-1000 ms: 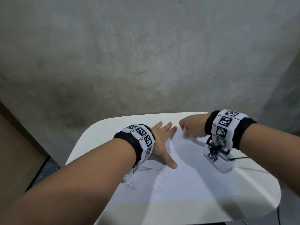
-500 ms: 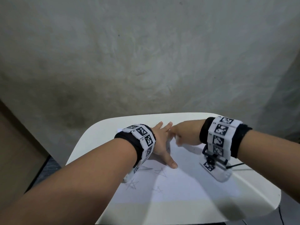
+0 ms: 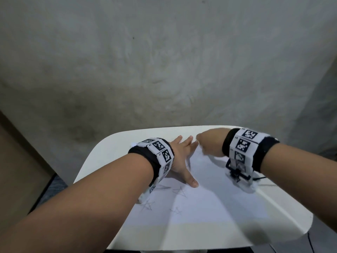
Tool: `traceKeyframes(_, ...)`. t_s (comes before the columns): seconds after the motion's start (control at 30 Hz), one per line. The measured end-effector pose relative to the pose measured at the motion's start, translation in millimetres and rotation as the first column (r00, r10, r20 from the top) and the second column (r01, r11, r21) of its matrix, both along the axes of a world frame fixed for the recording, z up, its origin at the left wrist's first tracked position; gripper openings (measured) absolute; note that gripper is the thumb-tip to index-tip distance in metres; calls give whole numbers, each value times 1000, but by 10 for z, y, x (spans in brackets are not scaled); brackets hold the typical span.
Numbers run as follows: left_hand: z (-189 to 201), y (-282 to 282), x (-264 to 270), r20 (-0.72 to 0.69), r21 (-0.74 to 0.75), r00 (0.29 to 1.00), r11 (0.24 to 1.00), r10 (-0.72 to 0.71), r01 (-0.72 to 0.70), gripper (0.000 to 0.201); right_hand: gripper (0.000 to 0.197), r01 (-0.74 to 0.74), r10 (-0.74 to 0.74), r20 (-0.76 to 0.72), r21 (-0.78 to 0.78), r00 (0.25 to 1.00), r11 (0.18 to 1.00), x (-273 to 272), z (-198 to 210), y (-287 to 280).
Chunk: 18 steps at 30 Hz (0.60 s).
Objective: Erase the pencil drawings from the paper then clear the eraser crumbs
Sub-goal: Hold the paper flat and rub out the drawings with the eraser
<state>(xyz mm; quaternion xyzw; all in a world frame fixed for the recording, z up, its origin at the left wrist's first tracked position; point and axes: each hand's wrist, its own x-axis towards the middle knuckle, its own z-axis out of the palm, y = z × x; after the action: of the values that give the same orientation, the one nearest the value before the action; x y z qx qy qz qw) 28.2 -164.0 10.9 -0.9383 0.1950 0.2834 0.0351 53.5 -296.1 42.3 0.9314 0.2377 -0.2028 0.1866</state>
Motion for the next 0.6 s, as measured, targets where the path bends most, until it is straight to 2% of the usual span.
traceKeyframes(0.07, 9, -2, 2, -2, 5, 1000, 1000, -2, 2, 131, 31, -30, 32, -56, 28, 998, 999, -41, -51, 55)
traceKeyframes(0.17, 26, -7, -29, 7, 7, 1000, 1000, -10, 10, 133, 16, 37, -38, 42, 41, 998, 999, 71, 54, -9)
traceKeyframes(0.23, 25, -4, -39, 10, -10, 1000, 1000, -3, 3, 130, 16, 23, -24, 57, 15, 998, 1000, 62, 19, 30)
traceKeyframes(0.33, 46, -5, -50, 22, -41, 1000, 999, 6, -5, 103, 29, -34, 37, -44, 63, 998, 997, -48, -37, 121)
traceKeyframes(0.4, 46, -11, -56, 29, -16, 1000, 1000, -13, 13, 122, 25, 9, -8, -15, 45, 1000, 999, 39, 1, 79)
traceKeyframes(0.47, 37, -18, -63, 35, -4, 999, 1000, -20, 20, 132, 18, 38, -37, 54, -25, 998, 999, 114, 14, 57)
traceKeyframes(0.5, 34, -17, -67, 37, -12, 999, 1000, -11, 12, 131, 15, 19, -17, 46, -49, 999, 999, 107, -25, 91)
traceKeyframes(0.6, 33, -6, -66, 35, -34, 999, 999, 1, 0, 115, 26, -38, 38, -32, 10, 999, 999, 36, -92, 163)
